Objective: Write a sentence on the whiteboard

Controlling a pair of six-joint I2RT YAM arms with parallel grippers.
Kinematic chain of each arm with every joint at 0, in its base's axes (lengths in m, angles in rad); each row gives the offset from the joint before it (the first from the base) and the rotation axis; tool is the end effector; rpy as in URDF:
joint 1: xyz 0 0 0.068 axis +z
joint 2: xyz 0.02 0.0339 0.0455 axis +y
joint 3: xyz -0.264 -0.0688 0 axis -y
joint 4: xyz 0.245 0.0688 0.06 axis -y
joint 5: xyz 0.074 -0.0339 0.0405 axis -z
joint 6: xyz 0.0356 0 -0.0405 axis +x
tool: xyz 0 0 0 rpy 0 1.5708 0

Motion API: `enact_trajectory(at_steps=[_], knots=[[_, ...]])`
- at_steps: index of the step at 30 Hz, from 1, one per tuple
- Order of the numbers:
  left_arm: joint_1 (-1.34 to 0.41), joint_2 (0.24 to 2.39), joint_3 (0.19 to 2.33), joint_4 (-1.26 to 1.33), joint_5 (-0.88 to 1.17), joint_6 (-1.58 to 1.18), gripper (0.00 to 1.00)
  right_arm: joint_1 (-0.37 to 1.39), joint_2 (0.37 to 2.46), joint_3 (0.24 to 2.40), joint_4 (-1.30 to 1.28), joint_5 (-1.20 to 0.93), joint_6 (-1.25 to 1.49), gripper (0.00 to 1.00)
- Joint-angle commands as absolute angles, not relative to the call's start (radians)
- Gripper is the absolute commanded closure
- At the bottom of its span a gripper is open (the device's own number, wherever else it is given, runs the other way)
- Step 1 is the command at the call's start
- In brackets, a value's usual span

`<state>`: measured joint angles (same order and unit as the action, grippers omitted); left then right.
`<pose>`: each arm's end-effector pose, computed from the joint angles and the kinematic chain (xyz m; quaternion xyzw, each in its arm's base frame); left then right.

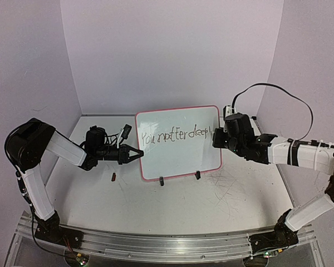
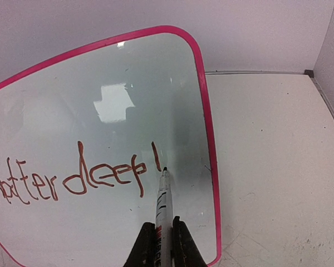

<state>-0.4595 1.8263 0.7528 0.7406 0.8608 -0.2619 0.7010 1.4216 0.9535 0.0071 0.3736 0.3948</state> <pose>0.3001 -0.1786 0.1505 0.3139 0.7127 -0.5041 0.3734 0.2548 0.1980 0.2699 -0.0307 0.8403 0.1349 0.5241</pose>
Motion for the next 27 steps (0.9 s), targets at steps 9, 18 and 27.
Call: enact_trajectory(at_steps=[9,18,27], knots=[[-0.472,1.822,0.774,0.689,0.777,-0.209,1.0,0.697,1.433,1.008,0.06,0.41,0.37,1.0],[-0.472,1.819,0.773,0.69,0.776,-0.209,1.0,0.696,1.442,1.002,0.067,0.406,0.372,1.0],[-0.472,1.822,0.774,0.689,0.776,-0.209,1.0,0.697,1.41,0.952,0.031,0.393,0.407,1.0]])
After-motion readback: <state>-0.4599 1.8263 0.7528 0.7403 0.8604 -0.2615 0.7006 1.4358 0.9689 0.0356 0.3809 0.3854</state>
